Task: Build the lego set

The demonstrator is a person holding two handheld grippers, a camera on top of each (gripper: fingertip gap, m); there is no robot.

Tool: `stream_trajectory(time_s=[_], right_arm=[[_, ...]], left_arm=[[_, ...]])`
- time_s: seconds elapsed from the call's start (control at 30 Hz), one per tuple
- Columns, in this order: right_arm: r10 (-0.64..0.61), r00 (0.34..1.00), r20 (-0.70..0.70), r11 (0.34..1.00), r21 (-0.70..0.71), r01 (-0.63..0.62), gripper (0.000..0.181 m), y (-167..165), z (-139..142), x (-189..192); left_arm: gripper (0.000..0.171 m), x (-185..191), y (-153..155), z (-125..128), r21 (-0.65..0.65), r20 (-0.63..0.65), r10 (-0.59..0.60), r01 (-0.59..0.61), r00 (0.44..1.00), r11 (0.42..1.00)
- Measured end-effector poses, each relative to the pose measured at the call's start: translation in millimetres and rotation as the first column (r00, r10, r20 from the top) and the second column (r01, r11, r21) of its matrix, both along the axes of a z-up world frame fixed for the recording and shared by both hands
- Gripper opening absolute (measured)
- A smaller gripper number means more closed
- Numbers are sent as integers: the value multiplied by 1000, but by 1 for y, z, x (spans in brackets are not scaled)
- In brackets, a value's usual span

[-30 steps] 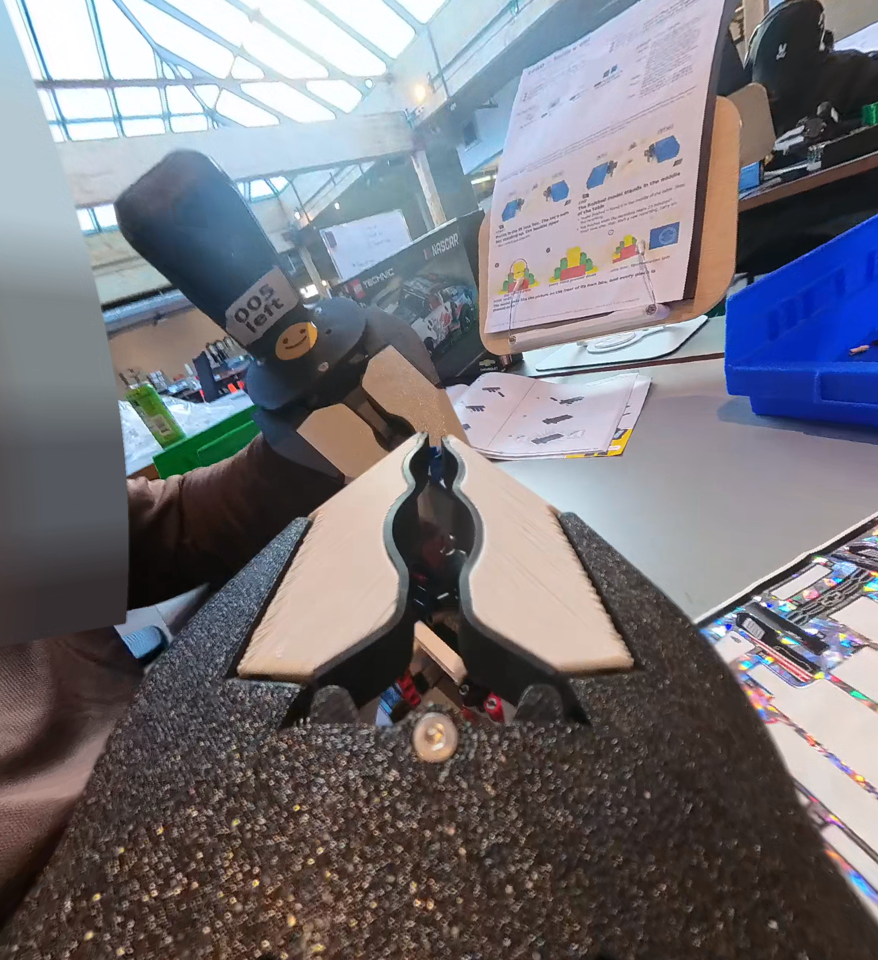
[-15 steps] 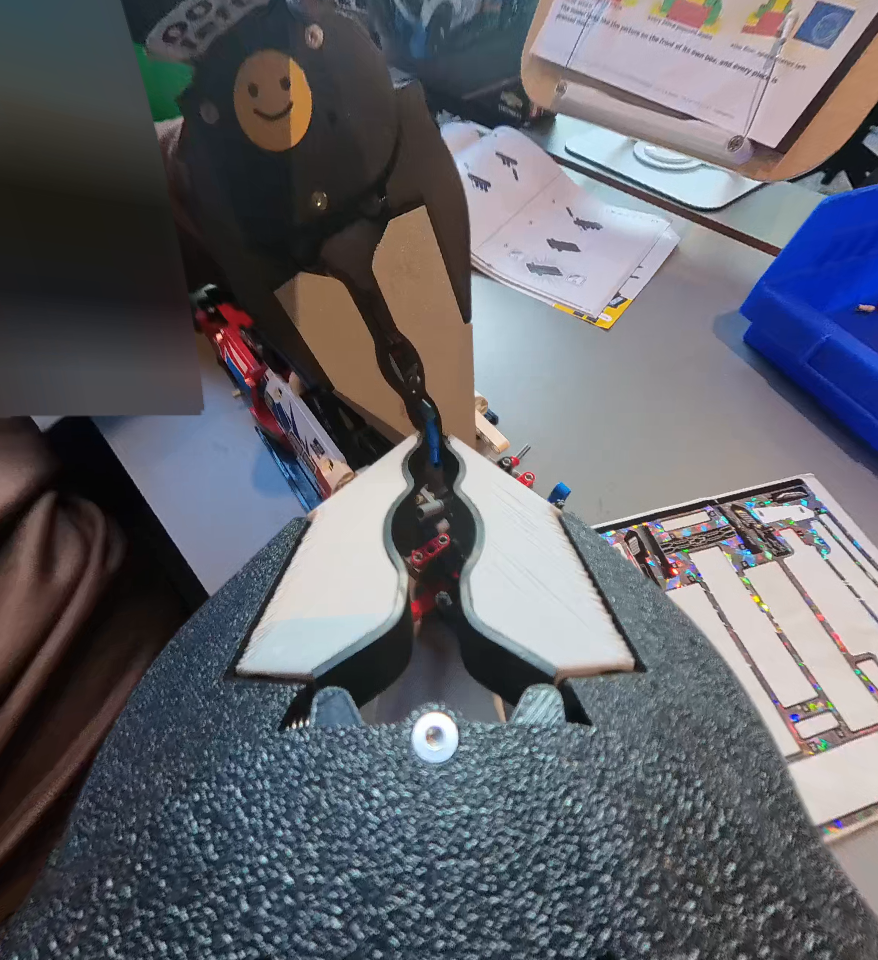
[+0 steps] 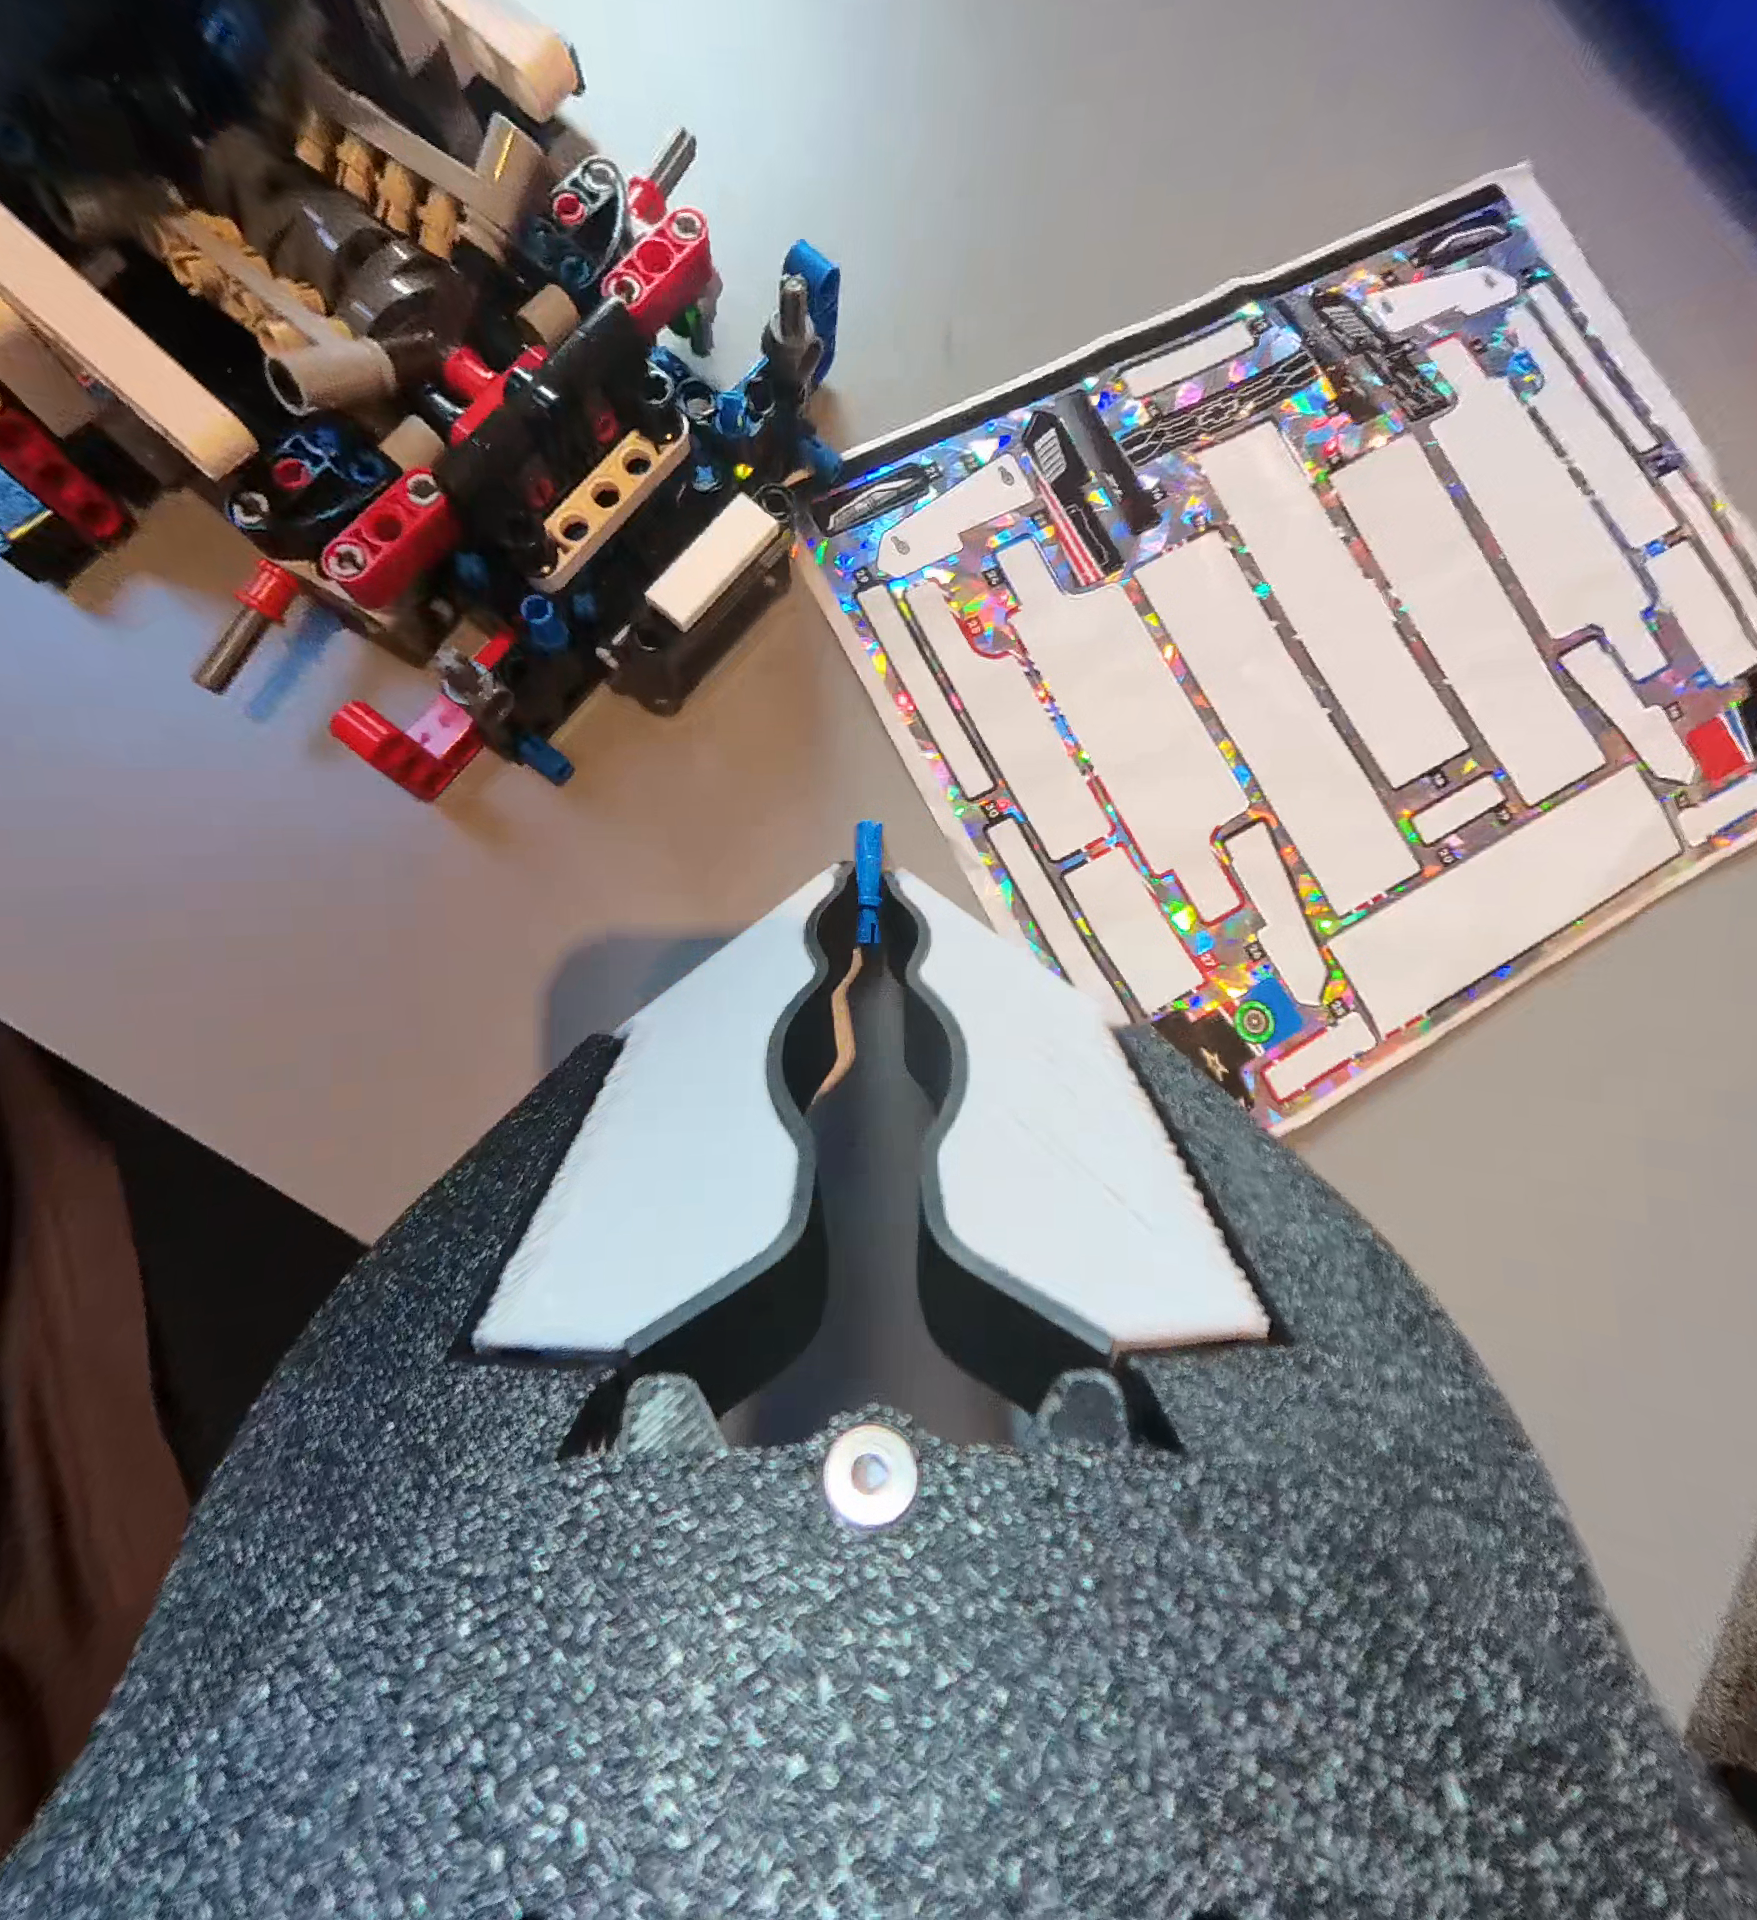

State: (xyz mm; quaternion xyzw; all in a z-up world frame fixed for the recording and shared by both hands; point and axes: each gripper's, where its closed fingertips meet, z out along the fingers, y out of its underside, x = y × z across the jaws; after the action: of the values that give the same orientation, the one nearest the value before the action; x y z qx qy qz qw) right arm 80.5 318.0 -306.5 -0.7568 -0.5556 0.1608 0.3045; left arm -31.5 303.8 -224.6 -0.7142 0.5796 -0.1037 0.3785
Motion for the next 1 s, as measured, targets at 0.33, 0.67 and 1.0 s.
stream_trajectory(time_s=[0.33, 0.67, 1.0], right_arm=[[129, 992, 5, 992, -8, -129, 24, -17, 4, 1], [478, 863, -165, 878, 79, -472, 17, -68, 65, -82], [673, 725, -148, 731, -18, -682, 11, -76, 52, -116]], left_arm=[[15, -11, 2, -5, -32, -27, 17, -18, 999, 999], [15, -16, 5, -3, -23, -41, 27, -28, 999, 999], [10, -25, -20, -19, -143, -125, -83, 65, 989, 988]])
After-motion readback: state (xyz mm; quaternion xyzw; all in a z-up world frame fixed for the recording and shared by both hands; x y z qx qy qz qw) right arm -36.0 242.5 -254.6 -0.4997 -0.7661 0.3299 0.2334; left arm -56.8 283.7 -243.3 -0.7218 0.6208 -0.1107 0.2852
